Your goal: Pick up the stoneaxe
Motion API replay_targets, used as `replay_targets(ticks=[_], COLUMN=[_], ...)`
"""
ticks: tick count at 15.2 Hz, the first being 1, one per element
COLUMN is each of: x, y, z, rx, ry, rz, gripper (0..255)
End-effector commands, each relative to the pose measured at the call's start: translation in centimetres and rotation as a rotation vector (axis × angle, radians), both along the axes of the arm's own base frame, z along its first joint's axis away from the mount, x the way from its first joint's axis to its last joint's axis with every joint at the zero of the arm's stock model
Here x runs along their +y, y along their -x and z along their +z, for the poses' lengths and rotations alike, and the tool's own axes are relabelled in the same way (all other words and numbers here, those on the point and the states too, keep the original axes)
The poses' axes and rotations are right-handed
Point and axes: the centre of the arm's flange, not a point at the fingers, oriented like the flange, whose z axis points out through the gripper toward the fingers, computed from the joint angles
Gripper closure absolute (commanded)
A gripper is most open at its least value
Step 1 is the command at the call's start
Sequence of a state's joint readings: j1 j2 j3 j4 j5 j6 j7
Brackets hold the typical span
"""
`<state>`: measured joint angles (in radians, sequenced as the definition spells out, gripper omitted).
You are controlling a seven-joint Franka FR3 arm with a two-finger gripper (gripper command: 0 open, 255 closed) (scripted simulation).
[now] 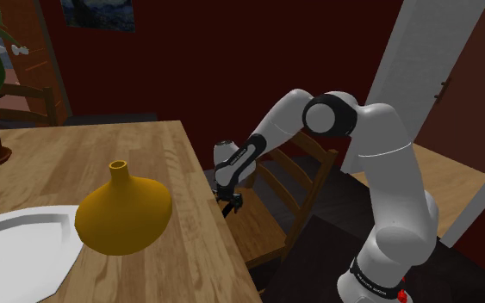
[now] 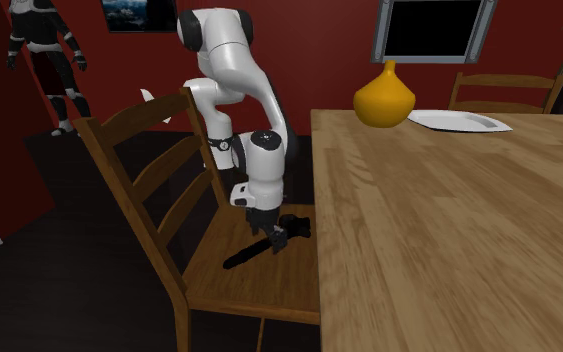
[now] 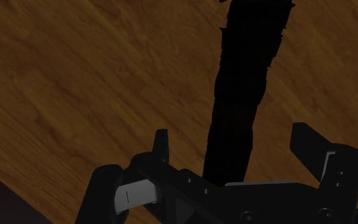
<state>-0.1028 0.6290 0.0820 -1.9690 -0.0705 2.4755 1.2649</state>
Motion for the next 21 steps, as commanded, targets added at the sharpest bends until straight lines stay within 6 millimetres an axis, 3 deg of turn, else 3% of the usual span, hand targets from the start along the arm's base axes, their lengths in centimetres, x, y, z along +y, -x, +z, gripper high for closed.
replay_targets(ticks=[1,2,11,21], x=[0.0,0.1,0.0,0.0], y=[0.0,0.0,0.0,0.0], z=[-0.5,-0.5,-0.5,4.8], rx=[0.000,0.000,0.000,0.000], ry=[0.000,0.000,0.000,0.000], rz=[0.000,0.000,0.000,0.000], gripper=[0,255,255,255])
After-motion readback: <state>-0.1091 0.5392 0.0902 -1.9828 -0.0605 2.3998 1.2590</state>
